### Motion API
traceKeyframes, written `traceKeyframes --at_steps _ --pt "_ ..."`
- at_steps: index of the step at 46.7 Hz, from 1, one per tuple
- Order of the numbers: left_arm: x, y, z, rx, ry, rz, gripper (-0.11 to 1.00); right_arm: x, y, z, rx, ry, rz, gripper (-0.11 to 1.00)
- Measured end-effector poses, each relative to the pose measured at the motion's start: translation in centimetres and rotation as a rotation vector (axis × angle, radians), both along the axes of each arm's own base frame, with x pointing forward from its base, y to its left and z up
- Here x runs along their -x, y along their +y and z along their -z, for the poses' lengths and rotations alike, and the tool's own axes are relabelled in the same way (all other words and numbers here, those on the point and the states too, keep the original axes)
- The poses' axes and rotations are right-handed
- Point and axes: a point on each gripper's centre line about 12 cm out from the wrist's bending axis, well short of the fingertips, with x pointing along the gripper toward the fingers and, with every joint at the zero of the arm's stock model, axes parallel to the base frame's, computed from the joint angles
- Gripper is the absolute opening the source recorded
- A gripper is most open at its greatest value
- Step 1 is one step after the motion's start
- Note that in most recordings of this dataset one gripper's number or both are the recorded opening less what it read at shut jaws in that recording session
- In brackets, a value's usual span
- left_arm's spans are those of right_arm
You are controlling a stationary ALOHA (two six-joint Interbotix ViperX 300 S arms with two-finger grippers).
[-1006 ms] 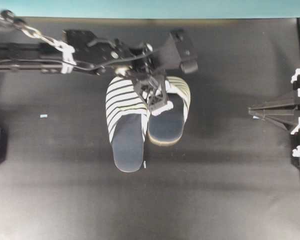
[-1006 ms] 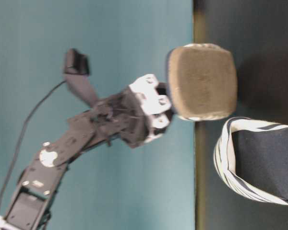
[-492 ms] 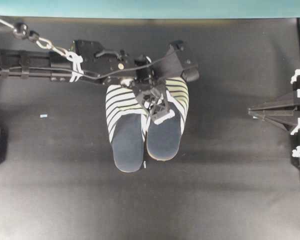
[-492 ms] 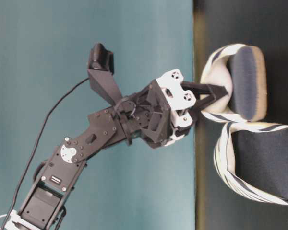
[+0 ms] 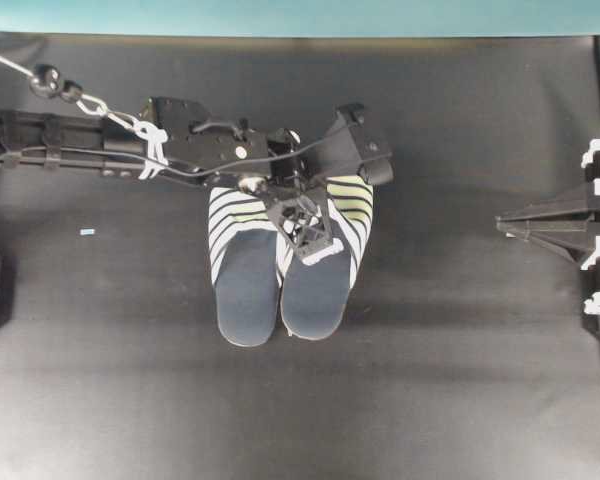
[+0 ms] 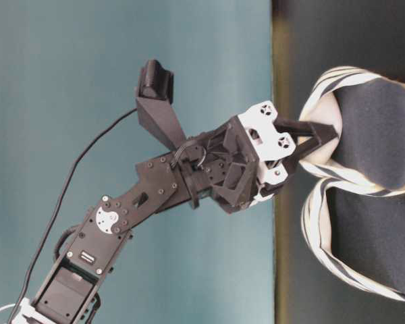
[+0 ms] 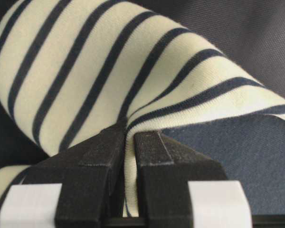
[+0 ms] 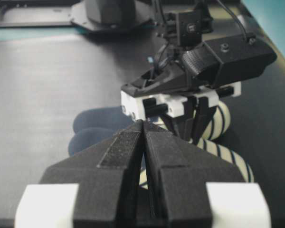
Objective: Arrange the slippers with the left arm.
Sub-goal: 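Slide the right slipper beside the left slipper, aligning them parallel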
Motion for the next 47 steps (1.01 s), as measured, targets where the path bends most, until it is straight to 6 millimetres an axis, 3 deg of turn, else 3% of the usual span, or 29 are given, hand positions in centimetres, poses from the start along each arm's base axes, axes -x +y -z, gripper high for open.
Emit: traceKeyframes --at_steps 47 --pt "-0.3 -2.9 0.2 0.006 0.013 0.053 0.02 0.1 0.0 0.3 -0.003 0.006 0.001 0.00"
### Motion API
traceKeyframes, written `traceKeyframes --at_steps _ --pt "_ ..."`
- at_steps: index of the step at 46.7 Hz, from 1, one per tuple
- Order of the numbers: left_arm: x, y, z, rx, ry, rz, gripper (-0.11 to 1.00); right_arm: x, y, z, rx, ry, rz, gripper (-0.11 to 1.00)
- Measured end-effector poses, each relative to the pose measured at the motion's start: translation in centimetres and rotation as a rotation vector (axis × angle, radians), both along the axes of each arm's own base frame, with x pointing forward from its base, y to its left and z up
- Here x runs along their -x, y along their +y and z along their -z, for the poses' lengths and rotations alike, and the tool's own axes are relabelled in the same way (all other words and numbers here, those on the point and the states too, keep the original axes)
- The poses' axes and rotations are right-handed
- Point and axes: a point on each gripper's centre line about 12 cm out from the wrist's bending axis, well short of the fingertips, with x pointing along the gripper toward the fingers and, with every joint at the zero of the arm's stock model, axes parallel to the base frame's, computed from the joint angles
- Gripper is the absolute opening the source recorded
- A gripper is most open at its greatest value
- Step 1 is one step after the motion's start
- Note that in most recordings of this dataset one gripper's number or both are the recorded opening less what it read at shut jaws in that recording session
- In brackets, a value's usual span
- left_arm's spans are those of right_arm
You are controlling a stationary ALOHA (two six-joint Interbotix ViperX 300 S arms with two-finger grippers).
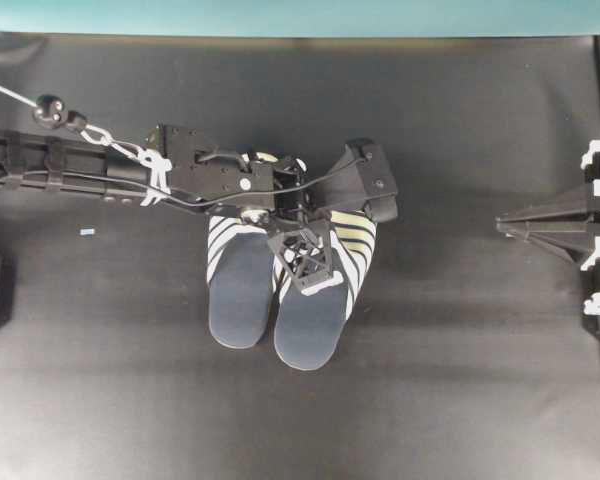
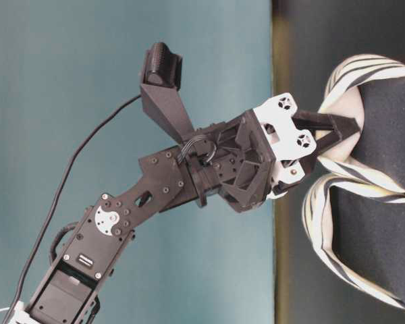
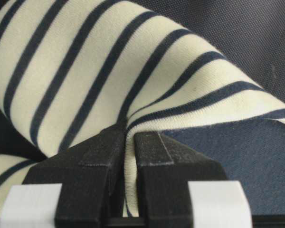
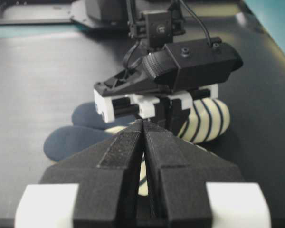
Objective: Arrange the slippers with the left arm.
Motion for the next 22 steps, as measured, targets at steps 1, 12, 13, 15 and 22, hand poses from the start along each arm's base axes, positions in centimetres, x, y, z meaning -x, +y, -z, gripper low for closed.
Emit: traceKeyframes --at_steps 1,12,13,15,22 --pt "0.00 0.00 0.00 0.000 0.000 0.000 0.02 0.01 0.00 0.06 0.003 0.002 -0.001 0.00" --pt "-0.01 -0.07 0.00 0.005 -0.001 -0.010 0.52 0.02 0.00 0.11 0.000 0.002 0.000 0.00" --pt "0.01 -0.08 0.01 0.007 0.000 -0.010 0.60 0.03 0.00 0.13 0.000 0.003 0.000 0.00" --pt "-0.02 -0.15 0.00 0.005 -0.001 -0.007 0.71 0.02 0.03 0.11 0.001 0.002 -0.002 0.00" --pt "-0.03 -0.38 -0.74 -0.005 -0.014 0.017 0.87 0.02 0.00 0.11 0.000 0.002 0.000 0.00"
